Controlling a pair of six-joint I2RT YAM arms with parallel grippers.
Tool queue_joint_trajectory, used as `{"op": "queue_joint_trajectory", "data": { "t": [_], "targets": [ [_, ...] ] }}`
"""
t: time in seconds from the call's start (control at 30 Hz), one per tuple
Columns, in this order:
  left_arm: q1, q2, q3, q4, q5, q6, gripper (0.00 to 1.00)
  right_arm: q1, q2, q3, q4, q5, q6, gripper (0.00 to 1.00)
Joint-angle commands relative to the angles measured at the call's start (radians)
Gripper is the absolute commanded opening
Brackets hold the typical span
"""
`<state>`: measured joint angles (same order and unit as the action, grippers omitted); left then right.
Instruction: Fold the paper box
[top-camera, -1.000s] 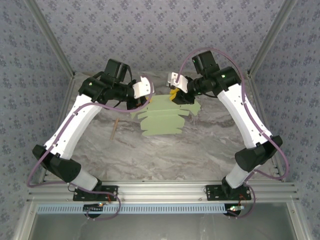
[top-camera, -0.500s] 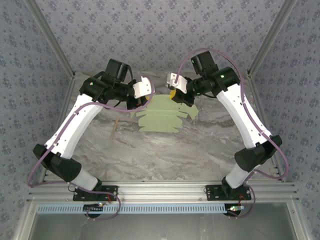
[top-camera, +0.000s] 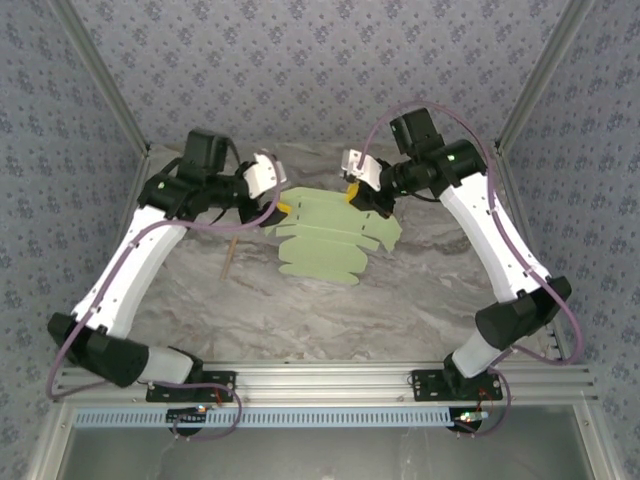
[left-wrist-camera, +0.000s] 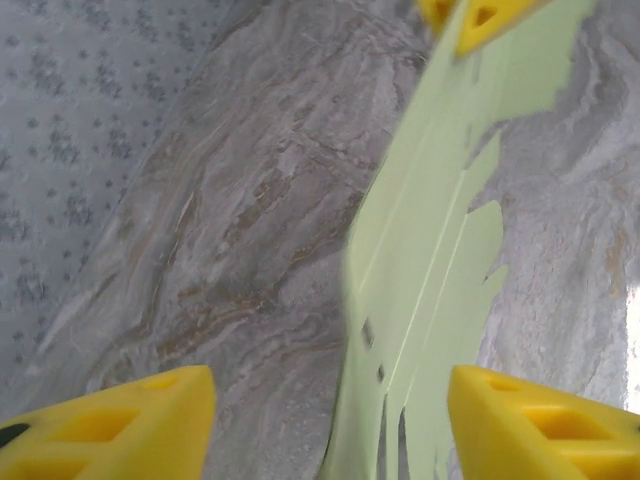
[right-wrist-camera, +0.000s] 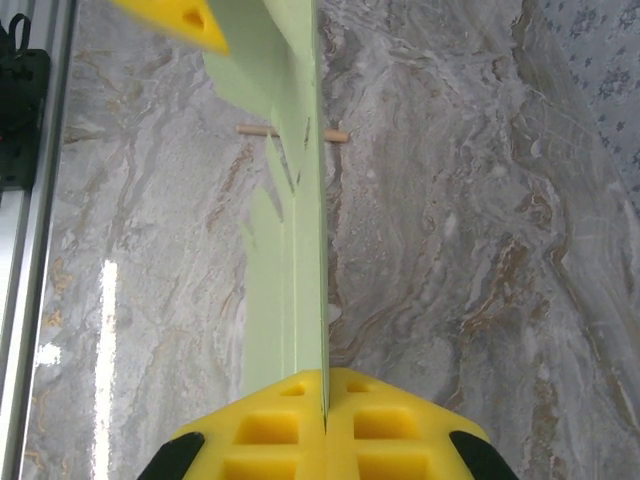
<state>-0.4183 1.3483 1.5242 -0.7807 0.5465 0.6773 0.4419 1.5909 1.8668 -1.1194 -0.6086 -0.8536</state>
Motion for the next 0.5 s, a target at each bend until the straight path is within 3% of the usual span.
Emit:
{"op": "queue_joint_trajectory", "data": {
  "t": [0.0, 0.2, 0.47],
  "targets": [
    [0.046, -0.117, -0.151, 0.228, 0.138, -0.123, 0.69, -0.029, -0.085, -0.068, 0.036, -0.090, 0.033, 0.00],
    [0.096, -0.165, -0.367, 0.433, 0.298, -0.281, 0.70, -0.079, -0.152, -0.162, 0.116, -0.170, 0.089, 0.00],
    [0.090, -0.132, -0.454, 0.525, 0.409, -0.346, 0.71, -0.108, -0.154, -0.161, 0.121, -0.180, 0.100, 0.00]
  ]
}}
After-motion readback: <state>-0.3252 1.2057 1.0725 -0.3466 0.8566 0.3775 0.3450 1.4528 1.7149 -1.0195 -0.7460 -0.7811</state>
